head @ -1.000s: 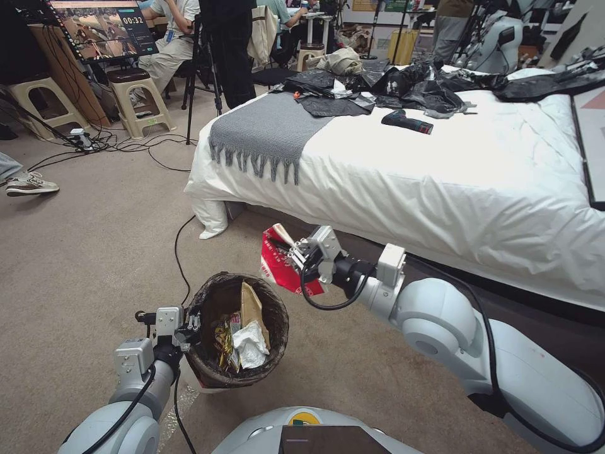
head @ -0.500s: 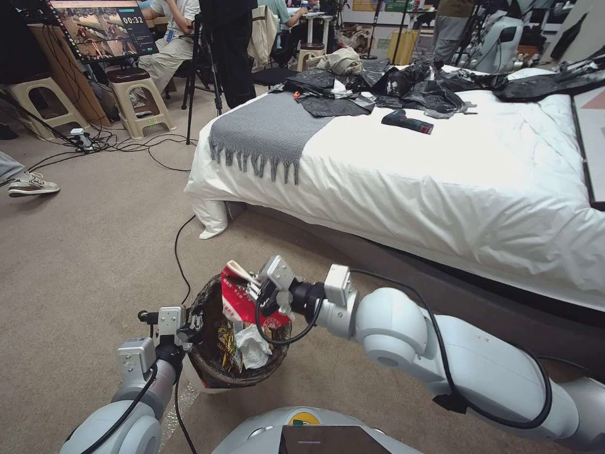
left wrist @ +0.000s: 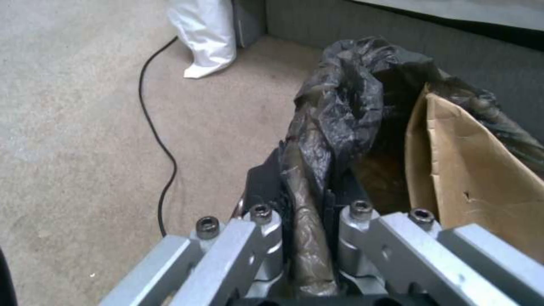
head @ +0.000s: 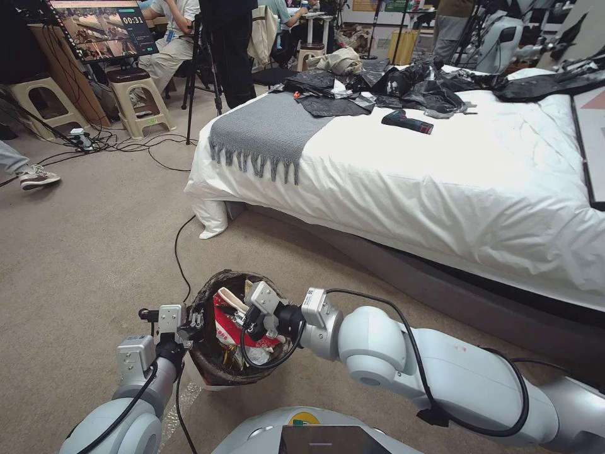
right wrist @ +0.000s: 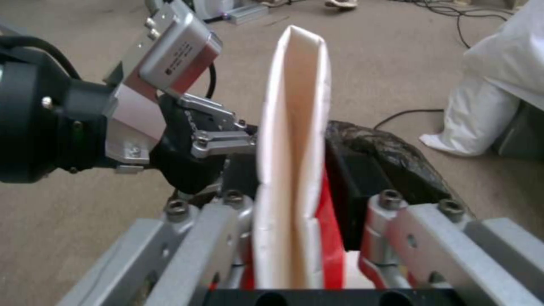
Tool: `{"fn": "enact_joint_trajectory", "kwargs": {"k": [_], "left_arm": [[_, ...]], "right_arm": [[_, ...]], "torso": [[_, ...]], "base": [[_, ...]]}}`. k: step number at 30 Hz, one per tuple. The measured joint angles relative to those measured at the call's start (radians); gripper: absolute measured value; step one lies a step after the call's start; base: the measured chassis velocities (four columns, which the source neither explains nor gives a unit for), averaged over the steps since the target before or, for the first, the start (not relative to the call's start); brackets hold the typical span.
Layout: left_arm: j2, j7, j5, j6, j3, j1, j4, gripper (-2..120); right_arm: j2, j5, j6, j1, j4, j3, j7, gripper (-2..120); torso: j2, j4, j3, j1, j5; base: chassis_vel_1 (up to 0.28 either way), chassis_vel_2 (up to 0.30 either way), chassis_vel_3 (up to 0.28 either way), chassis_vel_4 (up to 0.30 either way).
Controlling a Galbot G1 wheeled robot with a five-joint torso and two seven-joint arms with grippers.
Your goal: Pick up the trash bin, then pick up the garbage from the floor and place it into the trash bin.
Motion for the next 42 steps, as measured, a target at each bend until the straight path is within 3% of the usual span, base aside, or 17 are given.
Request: {"fn": "enact_joint_trajectory", "kwargs": {"k": [10, 12, 19, 36, 37, 38, 39, 40, 41, 42], "left_arm": [[0.001, 0.0, -0.003, 0.001, -0.001, 0.0, 0.0, 7], [0.001, 0.0, -0.003, 0.001, -0.001, 0.0, 0.0, 7], [0.001, 0.0, -0.003, 0.002, -0.001, 0.0, 0.0, 7], [0.001, 0.0, -0.003, 0.002, -0.001, 0.0, 0.0, 7], [0.001, 0.001, -0.003, 0.002, -0.001, -0.002, 0.0, 7], [0.001, 0.0, -0.004, 0.002, -0.003, -0.009, 0.0, 7], [0.001, 0.0, -0.004, 0.002, -0.003, -0.009, 0.0, 7], [0.0, 0.0, -0.005, 0.001, -0.003, -0.012, 0.0, 7], [-0.001, 0.0, -0.004, 0.001, 0.0, -0.014, 0.0, 7], [-0.001, 0.0, -0.004, 0.001, 0.0, -0.014, 0.0, 7]], "right_arm": [[0.003, -0.008, 0.0, -0.004, -0.004, 0.001, 0.003, 67], [0.003, -0.008, 0.0, -0.004, -0.004, 0.001, 0.003, 68], [0.002, -0.008, 0.0, -0.004, -0.004, 0.002, 0.003, 98], [0.002, -0.008, 0.0, -0.005, -0.004, 0.005, 0.002, 100], [-0.004, -0.009, 0.009, -0.013, 0.009, 0.018, 0.01, 100], [-0.031, -0.02, 0.045, -0.077, 0.065, 0.15, 0.045, 100], [-0.031, -0.02, 0.045, -0.077, 0.065, 0.15, 0.045, 100], [-0.033, -0.035, 0.059, -0.172, 0.083, 0.297, 0.065, 100], [-0.024, -0.056, 0.069, -0.221, 0.085, 0.369, 0.068, 100], [-0.024, -0.056, 0.069, -0.221, 0.085, 0.369, 0.068, 100]], "torso": [[0.0, 0.0, 0.0, 0.0, 0.0001], [0.0, 0.0, 0.0, 0.0, 0.0001], [0.0, 0.0, 0.0, 0.0, 0.0], [0.0, 0.0, 0.0, 0.0, 0.0001], [0.0, 0.001, 0.0, 0.0, 0.0005], [0.0, 0.0002, 0.0, 0.0, -0.0002], [0.0, 0.0002, 0.0, 0.0, -0.0002], [0.0, -0.0005, 0.0, 0.0, 0.0004], [0.0, -0.0006, 0.0, 0.0, 0.0006], [0.0, -0.0006, 0.0, 0.0, 0.0006]], "base": [[0.0, 0.0, 0.0, 0.0], [0.0, 0.0, 0.0, 0.0], [0.0, 0.0, 0.0, 0.0], [0.0, 0.0, 0.0, 0.0], [0.0, 0.0, 0.0, 0.0], [0.0, 0.0, 0.0, 0.0], [0.0, 0.0, 0.0, 0.0], [0.0, 0.0, 0.0, 0.0], [0.0, 0.0, 0.0, 0.0], [0.0, 0.0, 0.0, 0.0]]}}
